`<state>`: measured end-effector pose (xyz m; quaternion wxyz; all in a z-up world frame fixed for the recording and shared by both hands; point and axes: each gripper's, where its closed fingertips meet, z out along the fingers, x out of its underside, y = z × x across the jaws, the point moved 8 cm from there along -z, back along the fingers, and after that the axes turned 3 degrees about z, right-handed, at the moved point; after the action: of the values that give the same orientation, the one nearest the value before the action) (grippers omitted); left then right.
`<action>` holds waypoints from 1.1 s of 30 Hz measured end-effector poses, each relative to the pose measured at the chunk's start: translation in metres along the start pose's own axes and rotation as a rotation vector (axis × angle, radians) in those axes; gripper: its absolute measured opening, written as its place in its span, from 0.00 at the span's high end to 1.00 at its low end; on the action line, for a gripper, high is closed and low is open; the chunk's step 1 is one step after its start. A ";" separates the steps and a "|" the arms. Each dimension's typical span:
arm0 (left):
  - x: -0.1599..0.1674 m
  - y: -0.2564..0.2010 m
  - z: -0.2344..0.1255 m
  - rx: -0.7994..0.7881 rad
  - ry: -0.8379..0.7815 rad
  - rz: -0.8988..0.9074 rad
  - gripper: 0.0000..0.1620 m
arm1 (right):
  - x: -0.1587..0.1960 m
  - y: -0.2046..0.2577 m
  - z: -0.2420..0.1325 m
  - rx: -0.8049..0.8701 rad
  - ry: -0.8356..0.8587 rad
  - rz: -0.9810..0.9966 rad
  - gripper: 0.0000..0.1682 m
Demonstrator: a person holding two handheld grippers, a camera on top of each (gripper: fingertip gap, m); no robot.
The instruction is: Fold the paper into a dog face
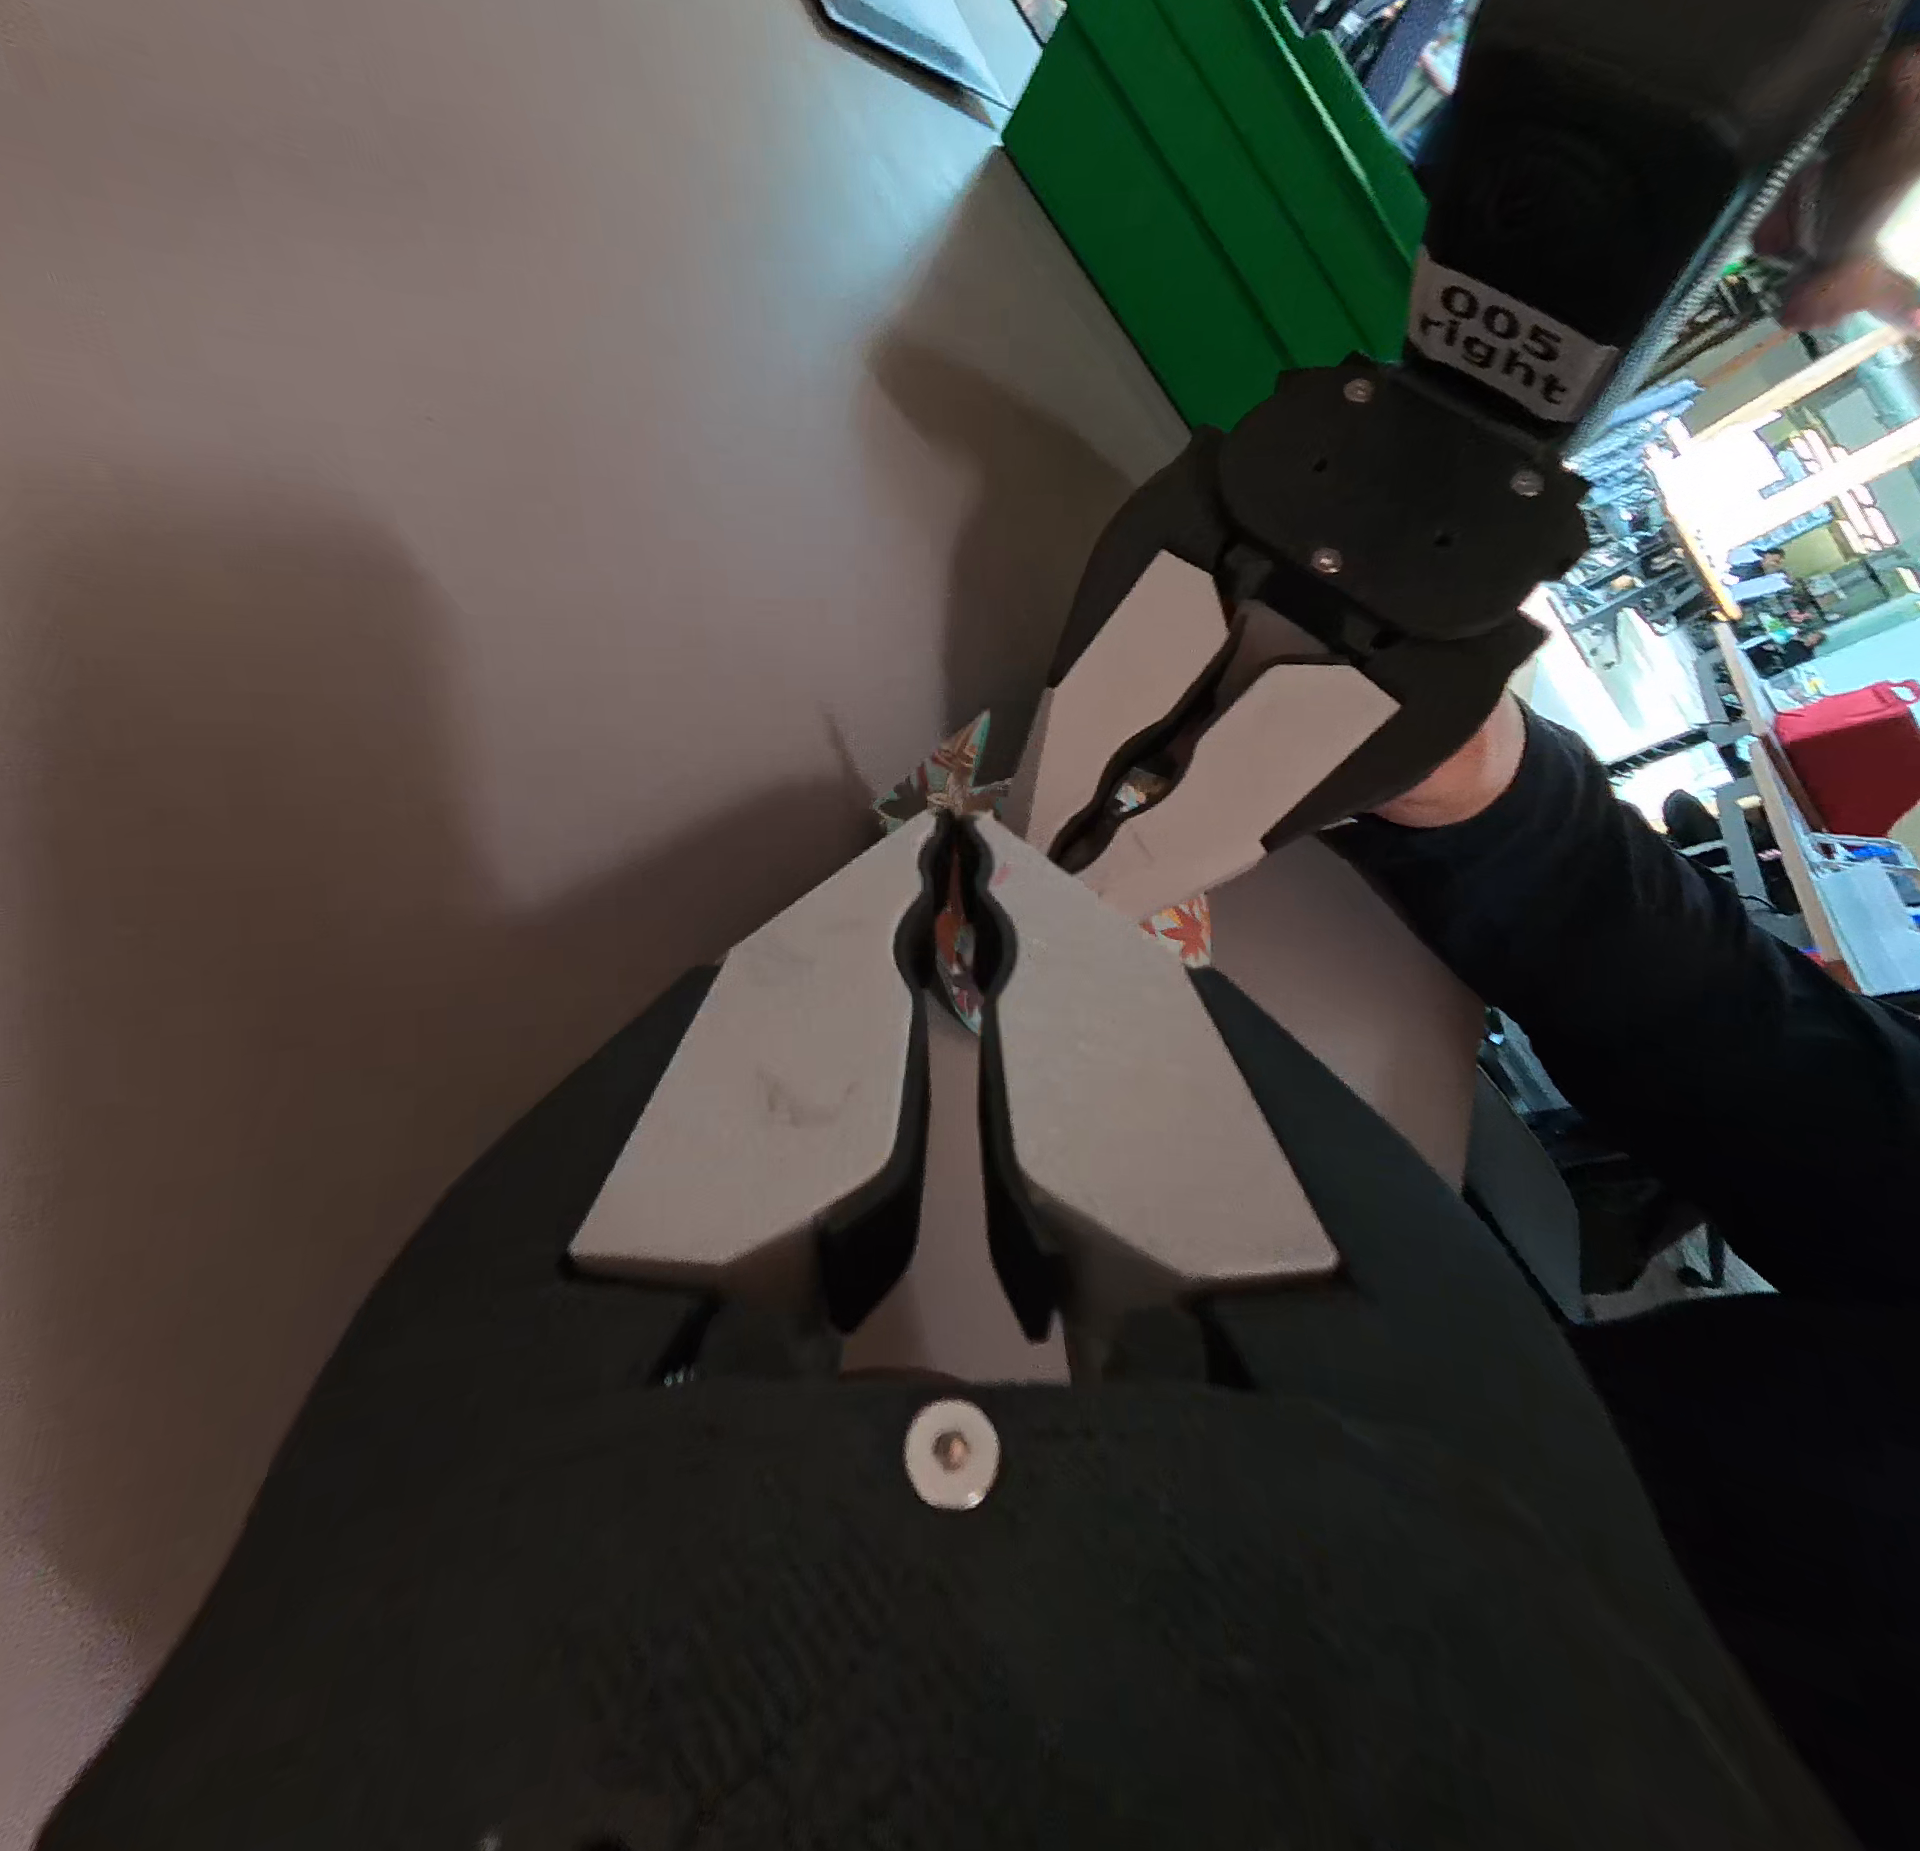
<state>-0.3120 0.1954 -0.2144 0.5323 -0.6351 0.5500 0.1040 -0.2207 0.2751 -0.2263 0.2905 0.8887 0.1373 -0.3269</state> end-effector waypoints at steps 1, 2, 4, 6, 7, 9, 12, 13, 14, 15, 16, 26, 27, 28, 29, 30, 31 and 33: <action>-0.001 0.001 0.000 -0.024 -0.005 0.001 1.00 | 0.000 0.000 0.000 0.000 -0.001 0.001 1.00; -0.001 0.002 0.000 -0.048 -0.015 0.004 1.00 | 0.000 0.000 0.000 0.000 -0.001 0.005 1.00; -0.002 0.000 -0.001 -0.067 -0.037 0.010 1.00 | 0.000 -0.001 0.000 -0.002 -0.003 0.020 1.00; -0.001 -0.005 -0.002 -0.047 -0.068 0.005 1.00 | -0.001 -0.002 0.000 -0.009 -0.007 0.036 1.00; -0.001 -0.008 -0.003 -0.043 -0.080 0.006 1.00 | 0.000 -0.003 0.000 -0.012 -0.007 0.041 1.00; 0.002 -0.011 -0.003 -0.049 -0.091 0.018 1.00 | 0.000 -0.003 -0.001 -0.017 -0.010 0.046 1.00; 0.003 -0.014 -0.003 -0.056 -0.110 0.011 1.00 | 0.000 -0.003 -0.001 -0.025 -0.012 0.051 1.00; 0.004 -0.014 -0.003 -0.055 -0.121 0.000 1.00 | 0.000 -0.004 -0.001 -0.030 -0.013 0.056 1.00; 0.004 -0.015 -0.003 -0.048 -0.133 -0.016 1.00 | 0.000 -0.004 -0.001 -0.035 -0.014 0.059 1.00; 0.005 -0.016 -0.003 -0.037 -0.144 -0.034 1.00 | 0.000 -0.004 -0.001 -0.038 -0.014 0.063 1.00; 0.006 -0.018 -0.003 -0.027 -0.156 -0.055 1.00 | 0.000 -0.004 -0.001 -0.041 -0.015 0.065 1.00; 0.008 -0.015 -0.007 -0.026 -0.231 -0.163 1.00 | -0.001 0.001 -0.004 -0.004 -0.024 -0.044 1.00; 0.008 -0.014 -0.008 -0.030 -0.239 -0.170 1.00 | -0.001 0.002 -0.005 0.005 -0.035 -0.061 1.00; 0.007 -0.013 -0.008 -0.035 -0.245 -0.175 1.00 | -0.002 0.003 -0.006 0.011 -0.046 -0.076 1.00; 0.007 -0.012 -0.009 -0.042 -0.249 -0.176 1.00 | -0.003 0.004 -0.006 0.012 -0.060 -0.092 1.00; 0.007 -0.011 -0.010 -0.053 -0.251 -0.173 1.00 | -0.005 0.006 -0.008 0.015 -0.079 -0.113 1.00; 0.007 -0.010 -0.011 -0.067 -0.249 -0.167 1.00 | -0.006 0.007 -0.009 0.025 -0.101 -0.138 1.00; 0.008 -0.008 -0.013 -0.095 -0.245 -0.155 1.00 | -0.008 0.010 -0.012 0.060 -0.138 -0.196 1.00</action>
<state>-0.3084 0.1793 -0.2099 0.5713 -0.6825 0.4249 0.1650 -0.2169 0.2741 -0.2094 0.2394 0.8547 0.1934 -0.4181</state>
